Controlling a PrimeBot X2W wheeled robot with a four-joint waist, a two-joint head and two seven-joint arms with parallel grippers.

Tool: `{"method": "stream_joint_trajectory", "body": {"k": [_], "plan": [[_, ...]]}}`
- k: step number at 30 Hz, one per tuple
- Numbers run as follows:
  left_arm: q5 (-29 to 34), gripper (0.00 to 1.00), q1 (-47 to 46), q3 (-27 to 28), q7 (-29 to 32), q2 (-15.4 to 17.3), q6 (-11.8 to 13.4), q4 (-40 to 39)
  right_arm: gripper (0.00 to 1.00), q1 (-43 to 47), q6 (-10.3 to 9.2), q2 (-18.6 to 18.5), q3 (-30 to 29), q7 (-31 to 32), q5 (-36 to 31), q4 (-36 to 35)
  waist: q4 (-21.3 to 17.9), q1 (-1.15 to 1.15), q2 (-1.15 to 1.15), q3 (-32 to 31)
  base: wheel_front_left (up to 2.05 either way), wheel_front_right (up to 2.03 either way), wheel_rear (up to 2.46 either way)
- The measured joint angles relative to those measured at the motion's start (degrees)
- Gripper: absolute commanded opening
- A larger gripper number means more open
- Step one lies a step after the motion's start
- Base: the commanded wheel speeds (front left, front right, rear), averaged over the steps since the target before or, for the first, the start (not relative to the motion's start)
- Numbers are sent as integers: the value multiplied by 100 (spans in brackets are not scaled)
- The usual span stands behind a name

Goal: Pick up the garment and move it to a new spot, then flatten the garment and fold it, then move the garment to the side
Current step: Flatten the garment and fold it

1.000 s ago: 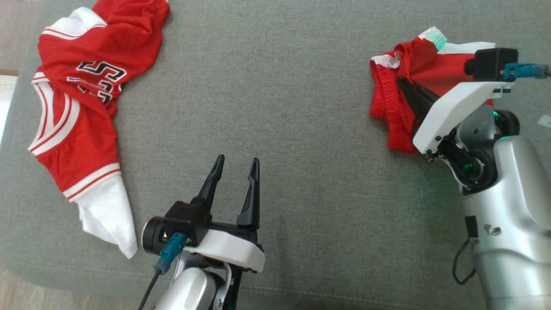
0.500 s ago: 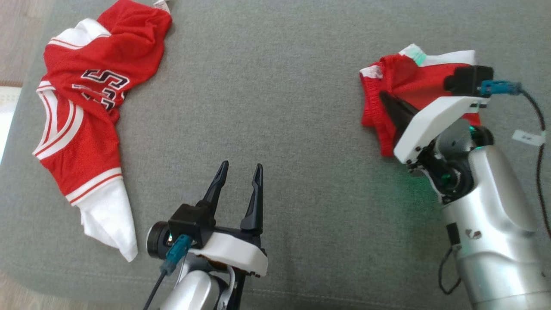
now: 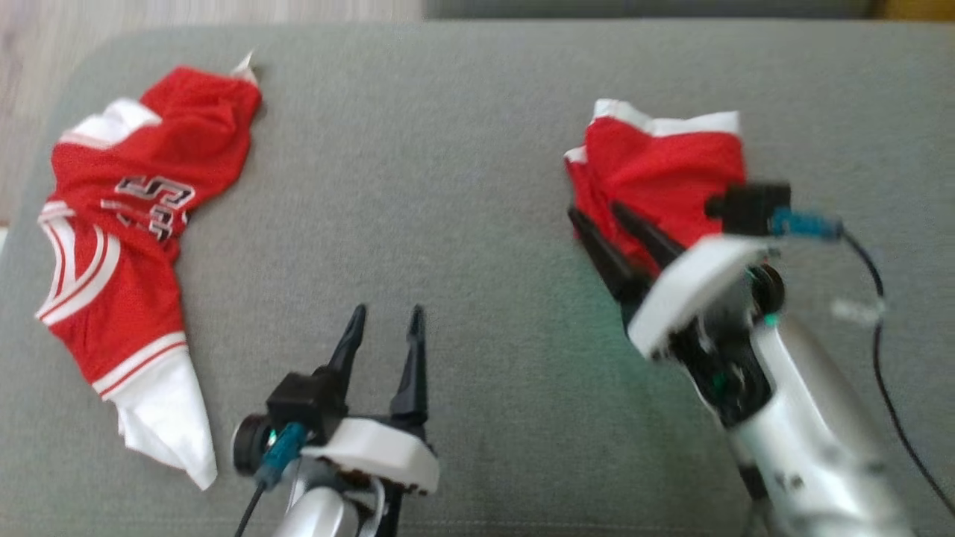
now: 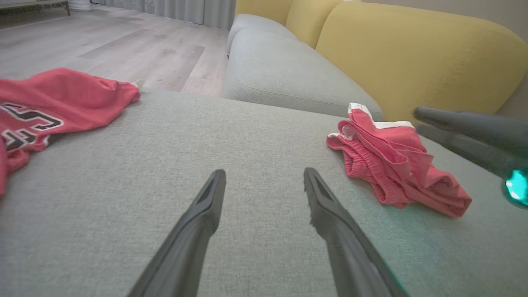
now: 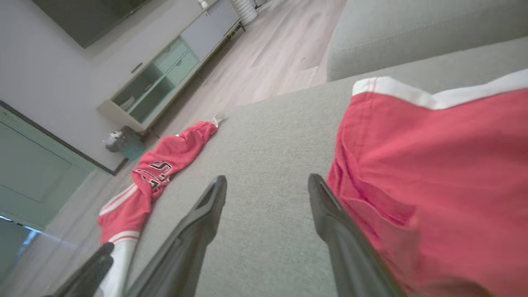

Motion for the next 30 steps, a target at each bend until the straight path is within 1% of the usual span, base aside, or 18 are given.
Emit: {"method": "stream_joint_trajectory", "body": {"k": [2,5,7,8,11,15,18,21,25,30], "plan": [[1,100,137,110,0,0,-19,23,100,299,0,-174,129,-302,-190,-242,-75,0,0,-158,0,0,0],[31,100,314,292,0,1,-30,22,100,711,0,-609,46,-888,-856,-543,-197,0,0,-386,0,0,0],[88,100,403,431,0,1,-58,16,100,959,0,-818,-167,-1261,-1351,-656,-287,0,0,-514,0,0,0],[159,100,471,508,0,1,-85,14,100,1237,0,-904,-393,-1556,-1694,-777,-360,0,0,-645,0,0,0],[269,100,649,655,0,1,-136,19,100,1689,0,-898,-772,-1989,-2150,-944,-445,0,0,-837,0,0,0],[508,100,934,831,1,8,-241,86,100,2257,0,-883,-1432,-2492,-2670,-983,-512,0,0,-1070,0,0,0],[657,100,1079,966,1,11,-334,125,100,2631,0,-768,-1891,-2882,-2993,-942,-508,0,0,-1196,0,0,0],[751,100,1161,1082,1,13,-405,164,100,2933,0,-525,-2288,-3182,-3206,-788,-462,0,0,-1303,0,0,0],[822,100,1412,1237,1,14,-437,163,100,3249,0,-216,-2484,-3381,-3311,-626,-391,0,0,-1397,0,0,0],[835,100,1634,1329,1,18,-486,118,100,3331,0,-88,-2475,-3443,-3363,-515,-370,0,0,-1415,0,0,0]]}}
